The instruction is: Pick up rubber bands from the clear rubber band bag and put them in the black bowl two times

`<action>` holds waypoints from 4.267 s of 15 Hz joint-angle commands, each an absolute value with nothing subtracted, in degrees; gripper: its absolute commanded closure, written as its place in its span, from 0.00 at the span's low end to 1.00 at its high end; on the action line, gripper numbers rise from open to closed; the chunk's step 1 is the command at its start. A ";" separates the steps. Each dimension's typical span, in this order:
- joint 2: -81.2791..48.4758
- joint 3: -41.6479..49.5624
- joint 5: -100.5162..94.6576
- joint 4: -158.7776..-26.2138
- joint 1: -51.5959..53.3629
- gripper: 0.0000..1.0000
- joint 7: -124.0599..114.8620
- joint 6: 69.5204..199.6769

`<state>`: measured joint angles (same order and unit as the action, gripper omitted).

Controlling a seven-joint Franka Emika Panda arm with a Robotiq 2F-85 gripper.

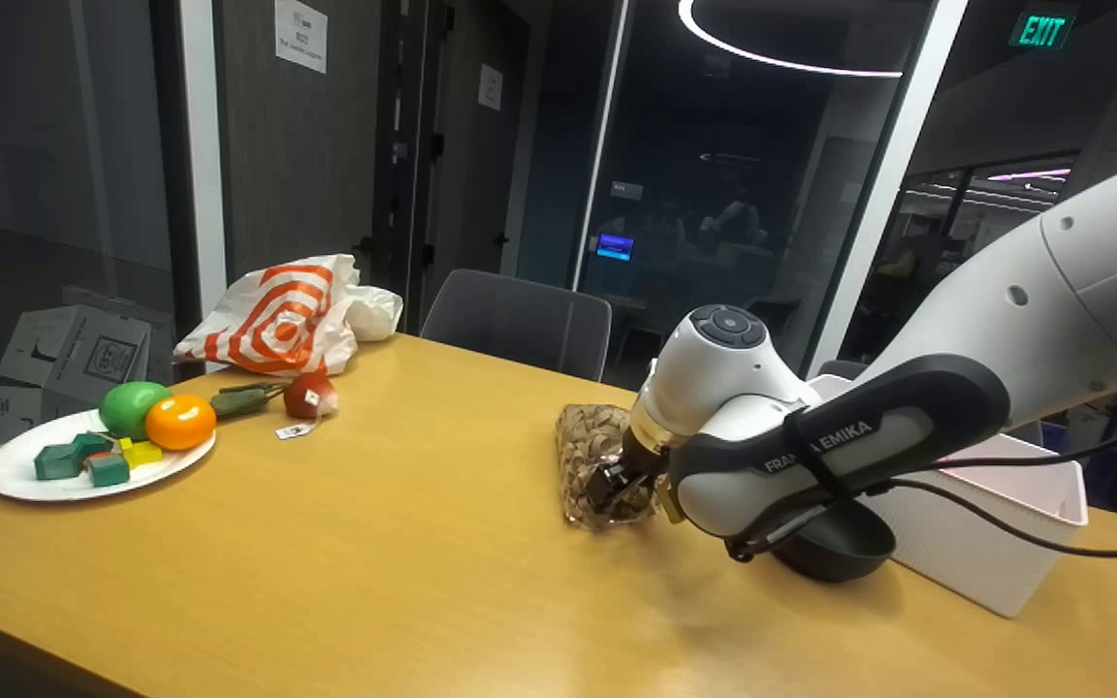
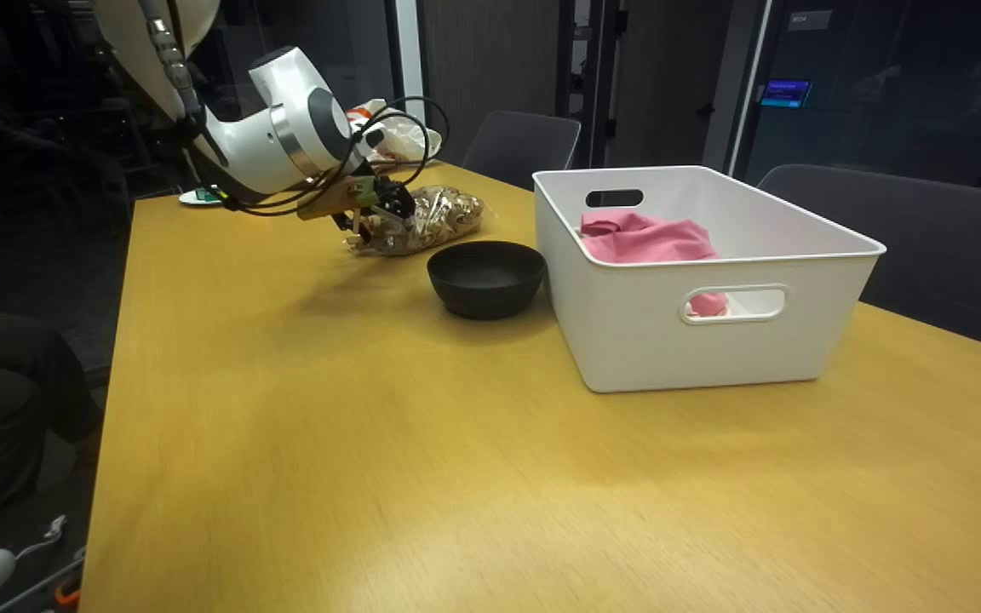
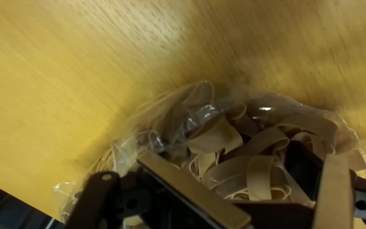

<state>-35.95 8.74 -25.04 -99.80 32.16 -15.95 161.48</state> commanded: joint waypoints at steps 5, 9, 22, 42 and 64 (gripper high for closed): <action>-36.40 12.27 -27.74 -99.24 35.95 0.63 -21.47 161.99; -35.87 10.88 -26.23 -99.39 34.89 0.89 -20.76 160.67; -29.95 -10.48 -4.88 -99.14 16.04 0.89 -0.29 143.28; -18.55 -0.85 -10.22 -100.72 9.26 0.89 -9.58 123.69; -19.59 -8.83 -1.12 -104.15 9.44 0.00 -1.30 127.69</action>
